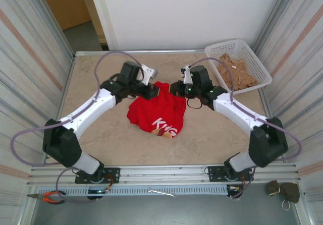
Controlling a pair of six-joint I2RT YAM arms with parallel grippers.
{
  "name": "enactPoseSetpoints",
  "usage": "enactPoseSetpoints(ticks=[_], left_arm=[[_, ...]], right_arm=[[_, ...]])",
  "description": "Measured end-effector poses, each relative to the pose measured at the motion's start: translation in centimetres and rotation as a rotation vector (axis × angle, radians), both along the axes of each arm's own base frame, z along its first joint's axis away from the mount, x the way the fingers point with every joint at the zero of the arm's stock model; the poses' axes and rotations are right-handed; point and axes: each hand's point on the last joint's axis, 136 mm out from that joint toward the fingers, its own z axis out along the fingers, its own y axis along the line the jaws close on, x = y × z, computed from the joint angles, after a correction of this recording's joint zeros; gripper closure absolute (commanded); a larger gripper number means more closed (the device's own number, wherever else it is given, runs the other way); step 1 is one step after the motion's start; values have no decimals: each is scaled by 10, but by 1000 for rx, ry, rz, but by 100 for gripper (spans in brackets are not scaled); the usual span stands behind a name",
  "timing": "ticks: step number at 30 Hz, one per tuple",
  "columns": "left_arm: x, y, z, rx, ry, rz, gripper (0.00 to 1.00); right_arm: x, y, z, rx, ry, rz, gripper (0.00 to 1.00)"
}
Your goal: Fold the inside-out t-shirt
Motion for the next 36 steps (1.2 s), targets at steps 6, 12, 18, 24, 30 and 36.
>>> enactPoseSetpoints(ticks=[6,12,18,24,30,36], left_arm=[[-1,5,77,-322,78,-61,100],[5,21,80,-405,186,24,100],[8,28,61,-394,261,129,100],[11,28,55,-386,284,179,100],[7,27,58,-402,311,190,100],[4,27,59,-448,374,199,100]], right_arm=[[14,7,-46,-50,94,-23,44],[0,-13,-11,-62,24,-78,38],[-51,0,64,-9,-162,-40,28],[-64,52,60,-69,-182,24,28],[-21,49,12,-196,-141,-67,91],[2,-18,-57,-236,-7,-212,44]])
